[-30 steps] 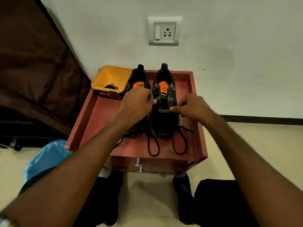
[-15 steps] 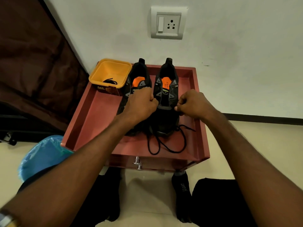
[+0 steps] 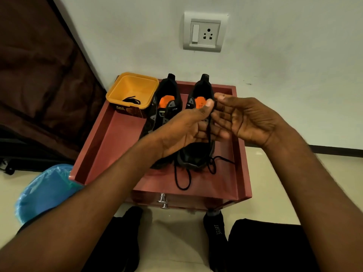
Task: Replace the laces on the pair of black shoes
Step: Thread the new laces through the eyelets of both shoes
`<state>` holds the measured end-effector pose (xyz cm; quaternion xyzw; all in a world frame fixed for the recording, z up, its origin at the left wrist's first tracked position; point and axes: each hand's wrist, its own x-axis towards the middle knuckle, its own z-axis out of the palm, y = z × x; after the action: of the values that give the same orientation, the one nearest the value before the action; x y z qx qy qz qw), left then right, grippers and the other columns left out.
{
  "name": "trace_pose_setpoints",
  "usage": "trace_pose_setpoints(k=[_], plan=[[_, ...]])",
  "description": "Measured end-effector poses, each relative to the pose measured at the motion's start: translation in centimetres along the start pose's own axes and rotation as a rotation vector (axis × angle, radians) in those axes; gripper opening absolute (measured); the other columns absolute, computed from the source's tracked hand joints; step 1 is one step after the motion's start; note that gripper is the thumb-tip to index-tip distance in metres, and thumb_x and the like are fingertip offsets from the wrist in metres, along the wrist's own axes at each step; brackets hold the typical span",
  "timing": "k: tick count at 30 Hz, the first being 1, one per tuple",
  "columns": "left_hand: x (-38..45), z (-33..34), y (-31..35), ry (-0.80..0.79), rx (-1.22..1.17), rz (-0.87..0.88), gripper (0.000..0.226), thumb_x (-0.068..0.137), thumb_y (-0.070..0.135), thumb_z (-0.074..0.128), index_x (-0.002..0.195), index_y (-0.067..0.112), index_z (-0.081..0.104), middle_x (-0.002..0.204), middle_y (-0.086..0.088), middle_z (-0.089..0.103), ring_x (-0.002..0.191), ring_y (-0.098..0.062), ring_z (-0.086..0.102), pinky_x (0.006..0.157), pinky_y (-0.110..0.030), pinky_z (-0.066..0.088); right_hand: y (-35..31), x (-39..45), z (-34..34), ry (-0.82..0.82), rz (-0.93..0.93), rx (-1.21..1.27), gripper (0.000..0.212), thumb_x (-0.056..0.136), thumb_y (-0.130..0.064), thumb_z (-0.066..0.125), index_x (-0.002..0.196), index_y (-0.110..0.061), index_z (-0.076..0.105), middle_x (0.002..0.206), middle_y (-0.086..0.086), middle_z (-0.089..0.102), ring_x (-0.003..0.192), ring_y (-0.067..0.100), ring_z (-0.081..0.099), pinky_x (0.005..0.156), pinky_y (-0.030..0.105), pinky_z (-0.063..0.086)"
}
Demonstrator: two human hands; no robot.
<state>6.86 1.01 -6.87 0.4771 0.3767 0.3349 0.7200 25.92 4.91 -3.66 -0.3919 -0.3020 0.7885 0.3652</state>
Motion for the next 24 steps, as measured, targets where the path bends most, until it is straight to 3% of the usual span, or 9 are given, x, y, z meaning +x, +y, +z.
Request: trace_pose_setpoints(k=[3, 6, 8, 10, 12, 16, 18, 21, 24], plan=[[-0.4, -0.9, 0.8, 0.102, -0.085, 0.076, 0.029, 0.105, 0.033, 0.056, 0.115, 0.006, 0.058, 0.068, -0.001, 0.050, 0.072, -0.028, 0.066, 0.089, -0.042, 0.056, -0.3, 0.1, -1.0, 0.237, -0.046, -0.176, 0.012, 0.097, -0.007, 0.064, 0.108, -0.008, 0.068, 0.090, 0.007, 0.075, 0.077, 0.016, 0.076, 0.067, 0.026, 0.061], [-0.7, -3.6, 1.9, 0.327, -0.195, 0.176, 0.026, 0.101, 0.025, 0.059, 0.120, 0.010, 0.050, 0.065, 0.005, 0.040, 0.053, -0.012, 0.041, 0.066, -0.033, 0.050, 0.3, 0.5, -3.6, 0.704, -0.091, -0.994, 0.011, 0.092, -0.008, 0.062, 0.099, -0.006, 0.070, 0.081, 0.009, 0.075, 0.065, 0.020, 0.073, 0.065, 0.031, 0.058], [-0.9, -5.5, 2.6, 0.355, -0.251, 0.242, 0.013, 0.101, 0.021, 0.054, 0.112, 0.015, 0.053, 0.067, 0.004, 0.039, 0.050, -0.011, 0.032, 0.055, -0.028, 0.038, 1.0, 0.5, -4.2, 0.756, -0.035, -1.447, 0.011, 0.089, -0.013, 0.066, 0.096, -0.008, 0.072, 0.089, 0.012, 0.075, 0.074, 0.025, 0.070, 0.073, 0.034, 0.056], [-0.7, -6.4, 2.5, 0.360, -0.184, 0.262, 0.005, 0.102, 0.016, 0.050, 0.103, 0.019, 0.053, 0.070, 0.002, 0.044, 0.047, -0.010, 0.030, 0.045, -0.025, 0.027, 1.6, 0.7, -3.5, 0.665, -0.130, -1.603, 0.018, 0.090, -0.013, 0.067, 0.106, -0.010, 0.075, 0.107, 0.012, 0.075, 0.087, 0.026, 0.068, 0.078, 0.033, 0.053], [-0.5, -6.0, 2.2, 0.335, -0.082, 0.232, 0.006, 0.103, 0.013, 0.051, 0.102, 0.019, 0.050, 0.072, 0.000, 0.050, 0.043, -0.010, 0.030, 0.039, -0.021, 0.023, 1.6, 0.6, -1.5, 0.434, -0.344, -1.398, 0.025, 0.097, -0.018, 0.066, 0.121, -0.019, 0.073, 0.121, 0.000, 0.072, 0.106, 0.018, 0.068, 0.087, 0.029, 0.052], [-0.3, -3.8, 1.8, 0.237, 0.040, 0.159, 0.009, 0.105, 0.015, 0.056, 0.108, 0.015, 0.048, 0.069, -0.003, 0.055, 0.039, -0.010, 0.032, 0.037, -0.018, 0.019, 1.8, 0.2, 1.7, -0.032, -0.304, -0.903, 0.030, 0.101, -0.026, 0.065, 0.130, -0.020, 0.067, 0.113, 0.001, 0.077, 0.105, 0.010, 0.072, 0.082, 0.022, 0.056], [-0.1, -3.5, 1.7, 0.205, 0.092, 0.158, 0.011, 0.104, 0.019, 0.059, 0.107, 0.015, 0.049, 0.068, -0.003, 0.056, 0.039, -0.010, 0.033, 0.037, -0.019, 0.017, 1.9, 0.3, 1.5, -0.021, -0.330, -0.876, 0.027, 0.097, -0.024, 0.071, 0.123, -0.015, 0.072, 0.104, 0.009, 0.078, 0.093, 0.014, 0.074, 0.079, 0.025, 0.056], [-0.1, -3.9, 1.6, 0.157, 0.105, 0.161, 0.016, 0.103, 0.025, 0.062, 0.106, 0.014, 0.050, 0.069, -0.005, 0.055, 0.039, -0.011, 0.030, 0.039, -0.025, 0.013, 1.5, 0.4, 0.4, 0.067, -0.380, -0.867, 0.018, 0.093, -0.018, 0.075, 0.109, -0.011, 0.076, 0.099, 0.002, 0.076, 0.081, -0.001, 0.069, 0.065, 0.012, 0.051], [-0.1, -3.7, 1.4, 0.119, 0.106, 0.137, 0.016, 0.104, 0.025, 0.061, 0.105, 0.013, 0.051, 0.067, -0.007, 0.054, 0.039, -0.013, 0.028, 0.039, -0.027, 0.013, 1.5, 0.4, 0.0, -0.069, -0.304, -0.835, 0.036, 0.094, -0.019, 0.073, 0.130, -0.018, 0.067, 0.118, -0.001, 0.073, 0.105, 0.006, 0.071, 0.078, 0.018, 0.054]])
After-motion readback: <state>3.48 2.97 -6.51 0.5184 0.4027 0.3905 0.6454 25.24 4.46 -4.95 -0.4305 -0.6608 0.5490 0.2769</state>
